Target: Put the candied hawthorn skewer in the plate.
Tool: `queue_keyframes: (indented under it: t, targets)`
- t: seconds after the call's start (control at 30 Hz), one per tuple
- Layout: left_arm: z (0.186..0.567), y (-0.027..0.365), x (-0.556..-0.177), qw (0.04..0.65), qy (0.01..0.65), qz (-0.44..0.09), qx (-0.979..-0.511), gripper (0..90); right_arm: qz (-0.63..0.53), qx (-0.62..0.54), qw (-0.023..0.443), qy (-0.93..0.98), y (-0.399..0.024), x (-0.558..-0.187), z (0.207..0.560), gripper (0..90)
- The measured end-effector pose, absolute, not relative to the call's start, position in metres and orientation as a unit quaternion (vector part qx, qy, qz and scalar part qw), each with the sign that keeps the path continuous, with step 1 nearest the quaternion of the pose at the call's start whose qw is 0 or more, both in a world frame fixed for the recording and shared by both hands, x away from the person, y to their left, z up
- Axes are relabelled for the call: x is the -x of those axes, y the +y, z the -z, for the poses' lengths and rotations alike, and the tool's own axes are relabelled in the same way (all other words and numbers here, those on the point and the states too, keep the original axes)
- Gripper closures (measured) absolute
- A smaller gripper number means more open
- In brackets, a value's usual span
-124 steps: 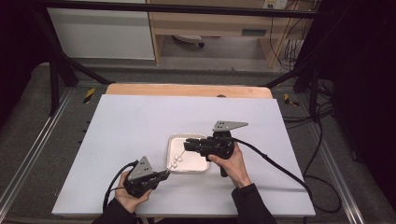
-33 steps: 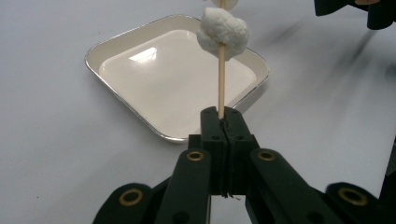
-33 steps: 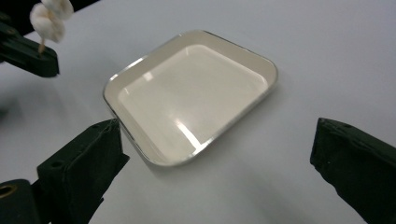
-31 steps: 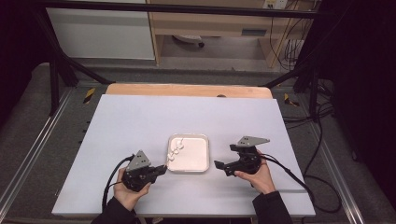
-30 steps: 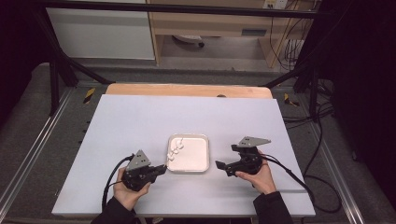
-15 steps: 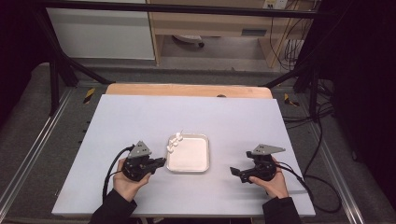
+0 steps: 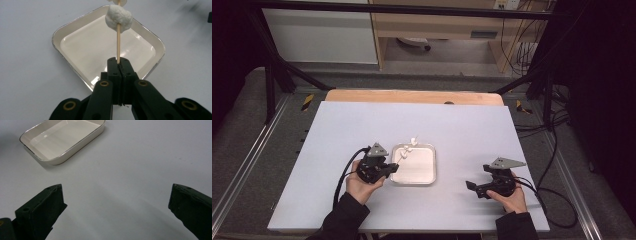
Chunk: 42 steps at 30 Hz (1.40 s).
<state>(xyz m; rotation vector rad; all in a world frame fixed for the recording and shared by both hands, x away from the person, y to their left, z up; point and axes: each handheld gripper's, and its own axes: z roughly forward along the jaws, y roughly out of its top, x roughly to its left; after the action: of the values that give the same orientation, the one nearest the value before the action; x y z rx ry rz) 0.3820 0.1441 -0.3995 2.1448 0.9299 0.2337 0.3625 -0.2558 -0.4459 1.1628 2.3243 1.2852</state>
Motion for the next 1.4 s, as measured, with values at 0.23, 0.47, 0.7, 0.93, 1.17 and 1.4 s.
queue_keyframes:
  t: [0.23, 0.47, 0.7, 0.93, 1.17, 1.4]
  targets:
    - [0.410, 0.129, -0.392, 0.356, 0.373, -0.096, -0.851, 88.3, -0.441, -0.396, 0.121, 0.796, -0.256, -0.362, 0.446, 0.7]
    - [0.420, 0.124, -0.394, 0.324, 0.376, -0.094, -0.863, 88.3, -0.441, -0.396, 0.120, 0.796, -0.256, -0.362, 0.446, 0.7]
    - [0.427, 0.118, -0.396, 0.301, 0.377, -0.090, -0.871, 88.3, -0.441, -0.396, 0.120, 0.796, -0.256, -0.362, 0.446, 0.7]
    - [0.432, 0.112, -0.396, 0.284, 0.371, -0.098, -0.879, 88.2, -0.441, -0.396, 0.118, 0.797, -0.256, -0.362, 0.446, 0.7]
    - [0.432, 0.112, -0.396, 0.286, 0.369, -0.099, -0.879, 86.8, -0.437, -0.396, 0.115, 0.799, -0.255, -0.362, 0.447, 0.7]
    - [0.428, 0.117, -0.396, 0.299, 0.367, -0.103, -0.875, 74.0, -0.438, -0.397, 0.116, 0.798, -0.256, -0.362, 0.447, 0.7]
